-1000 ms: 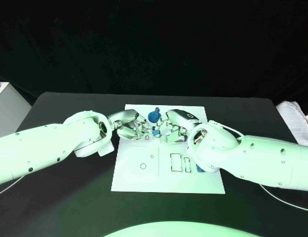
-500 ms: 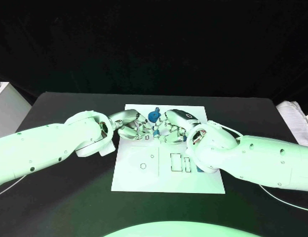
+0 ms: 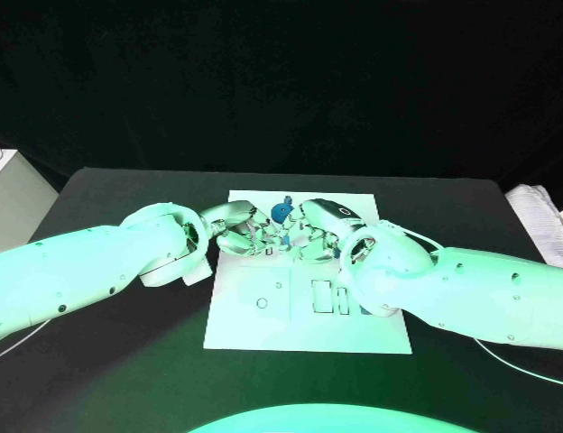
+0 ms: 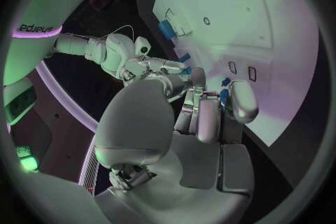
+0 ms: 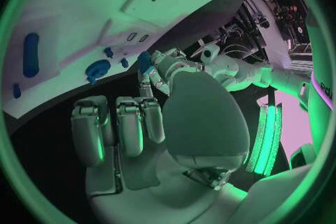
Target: Assemble the parts on the task board
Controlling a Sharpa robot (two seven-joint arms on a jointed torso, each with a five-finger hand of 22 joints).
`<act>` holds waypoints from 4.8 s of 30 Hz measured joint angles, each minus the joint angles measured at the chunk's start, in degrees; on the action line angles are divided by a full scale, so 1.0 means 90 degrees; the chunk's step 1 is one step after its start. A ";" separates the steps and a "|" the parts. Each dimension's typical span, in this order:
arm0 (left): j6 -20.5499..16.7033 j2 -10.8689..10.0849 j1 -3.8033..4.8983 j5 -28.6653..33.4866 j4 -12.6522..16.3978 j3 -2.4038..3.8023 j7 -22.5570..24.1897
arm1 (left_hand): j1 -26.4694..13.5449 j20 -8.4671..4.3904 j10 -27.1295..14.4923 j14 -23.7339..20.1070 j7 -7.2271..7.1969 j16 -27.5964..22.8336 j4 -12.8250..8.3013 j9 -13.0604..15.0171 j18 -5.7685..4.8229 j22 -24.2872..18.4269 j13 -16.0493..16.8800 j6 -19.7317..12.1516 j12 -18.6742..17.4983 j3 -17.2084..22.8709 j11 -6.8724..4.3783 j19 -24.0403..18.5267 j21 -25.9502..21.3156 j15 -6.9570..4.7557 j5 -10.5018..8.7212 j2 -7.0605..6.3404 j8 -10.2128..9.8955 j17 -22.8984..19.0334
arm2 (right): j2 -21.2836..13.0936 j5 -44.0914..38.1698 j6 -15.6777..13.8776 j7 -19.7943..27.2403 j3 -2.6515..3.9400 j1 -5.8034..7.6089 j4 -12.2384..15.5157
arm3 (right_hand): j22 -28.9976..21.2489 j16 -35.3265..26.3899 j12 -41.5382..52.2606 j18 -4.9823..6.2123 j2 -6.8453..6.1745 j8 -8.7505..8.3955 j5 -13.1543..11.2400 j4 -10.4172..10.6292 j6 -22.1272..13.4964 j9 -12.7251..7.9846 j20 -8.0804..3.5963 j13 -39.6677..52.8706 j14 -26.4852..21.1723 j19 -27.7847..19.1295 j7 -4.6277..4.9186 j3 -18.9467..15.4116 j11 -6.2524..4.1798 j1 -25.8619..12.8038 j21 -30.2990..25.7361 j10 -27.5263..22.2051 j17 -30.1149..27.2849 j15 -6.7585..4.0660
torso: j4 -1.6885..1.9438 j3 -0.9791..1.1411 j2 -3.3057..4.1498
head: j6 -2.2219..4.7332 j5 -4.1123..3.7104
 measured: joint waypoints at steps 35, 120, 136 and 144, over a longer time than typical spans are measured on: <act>-0.0473 -0.0600 0.0016 0.1033 -0.0177 0.0127 -0.0051 | -0.0192 0.0039 -0.0024 0.0022 0.0036 -0.0025 -0.0126 -0.0008 0.0001 -0.0047 0.0035 0.0219 0.0031 0.0051 0.0069 0.0008 0.0044 0.0070 0.0000 -0.0210 -0.0025 -0.0001 | 0.0592 -0.0240 0.0062 -0.0206 -0.0033 -0.0027 -0.0733 | -0.0002 0.0000 -0.0001 0.0000 0.0025 0.0003 -0.0027 0.0001 -0.0015 0.0013 0.0000 -0.0002 0.0000 0.0000 -0.0015 -0.0001 0.0000 0.0025 0.0000 0.0000 -0.0002 0.0000 | 0.0009 -0.0009 -0.0007 | 0.0013 -0.0045; -0.1220 -0.0744 0.0049 0.3060 -0.0039 0.0163 0.0248 | -0.0410 0.0113 -0.0047 -0.0024 0.0036 -0.0148 -0.0045 0.0005 0.0000 -0.0225 0.0015 0.0306 0.0004 -0.0221 0.0091 -0.0182 -0.0049 0.0115 0.0001 -0.0377 -0.0025 -0.0051 | 0.1114 -0.0818 0.0389 -0.0902 -0.0094 -0.0289 -0.1215 | -0.0003 0.0000 -0.0149 0.0000 -0.0076 0.0024 -0.0025 0.0033 -0.0103 0.0021 0.0000 -0.0005 0.0000 0.0000 0.0038 -0.0006 0.0001 -0.0197 0.0000 0.0001 0.0000 0.0000 | -0.0009 0.0007 -0.0002 | -0.0100 0.0028; -0.1191 -0.0745 0.0049 0.3060 -0.0043 0.0163 0.0238 | -0.0410 0.0089 -0.0024 -0.0024 0.0036 -0.0148 -0.0061 0.0004 0.0000 -0.0195 0.0015 0.0306 0.0004 -0.0240 0.0114 -0.0158 -0.0049 0.0115 0.0001 -0.0377 -0.0025 -0.0031 | 0.1129 -0.0810 0.0395 -0.0888 -0.0099 -0.0293 -0.1271 | 0.0002 0.0000 -0.0346 0.0000 -0.0167 -0.0153 -0.0022 0.0032 -0.0409 -0.0061 0.0000 0.0000 -0.0013 0.0000 0.0185 -0.0006 0.0081 -0.0288 0.0000 0.0010 -0.0001 0.0058 | -0.0007 0.0007 -0.0004 | -0.0105 0.0023; -0.1167 -0.0745 0.0049 0.3060 -0.0045 0.0163 0.0224 | -0.0410 0.0113 -0.0024 -0.0024 0.0036 -0.0148 -0.0045 0.0004 0.0000 -0.0188 0.0015 0.0306 0.0004 -0.0255 0.0114 -0.0134 -0.0050 0.0115 0.0001 -0.0377 -0.0025 -0.0027 | 0.1131 -0.0807 0.0403 -0.0886 -0.0101 -0.0293 -0.1278 | 0.0001 0.0000 -0.0373 0.0000 -0.0167 -0.0153 -0.0022 0.0018 -0.0431 -0.0069 0.0000 -0.0001 -0.0013 0.0000 0.0207 -0.0020 0.0081 -0.0288 0.0000 0.0010 -0.0002 0.0058 | -0.0007 0.0007 -0.0005 | -0.0106 0.0026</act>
